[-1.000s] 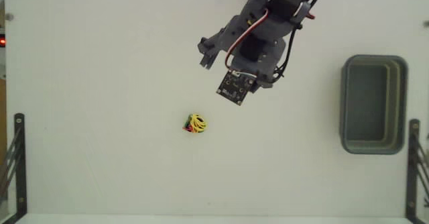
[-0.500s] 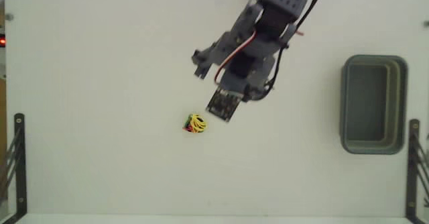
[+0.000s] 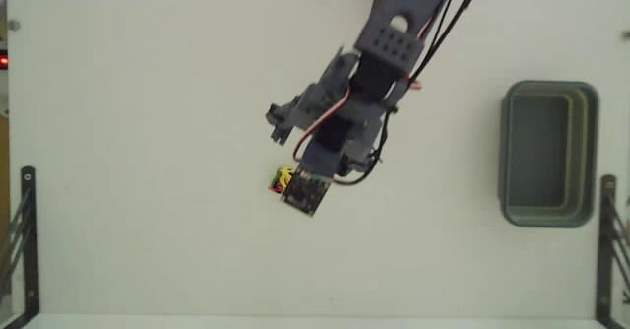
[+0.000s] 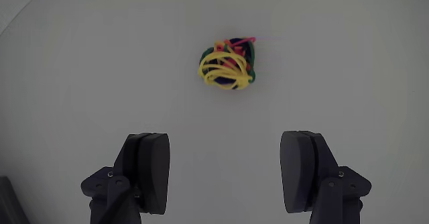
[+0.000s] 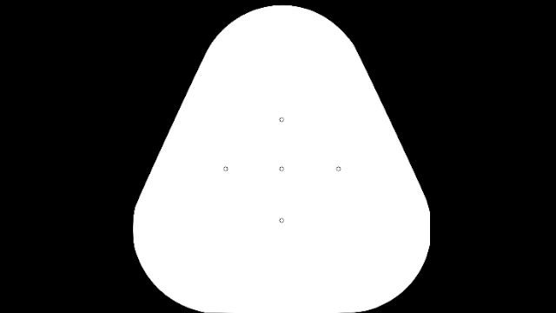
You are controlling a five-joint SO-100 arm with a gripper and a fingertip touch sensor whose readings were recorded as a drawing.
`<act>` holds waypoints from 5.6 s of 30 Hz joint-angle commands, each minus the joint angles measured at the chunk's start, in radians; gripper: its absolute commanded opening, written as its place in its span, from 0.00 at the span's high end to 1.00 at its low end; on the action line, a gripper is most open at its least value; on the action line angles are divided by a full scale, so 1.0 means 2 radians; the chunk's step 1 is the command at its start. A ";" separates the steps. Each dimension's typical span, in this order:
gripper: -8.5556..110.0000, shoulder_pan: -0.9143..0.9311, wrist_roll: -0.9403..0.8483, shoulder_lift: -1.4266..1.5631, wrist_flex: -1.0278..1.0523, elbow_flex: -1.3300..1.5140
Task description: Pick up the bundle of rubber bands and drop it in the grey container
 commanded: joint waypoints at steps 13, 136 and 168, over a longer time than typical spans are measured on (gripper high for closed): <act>0.00 0.011 0.002 -0.111 -0.034 -0.118; 0.00 0.011 0.002 -0.236 -0.183 -0.094; 0.04 0.011 0.002 -0.236 -0.183 -0.094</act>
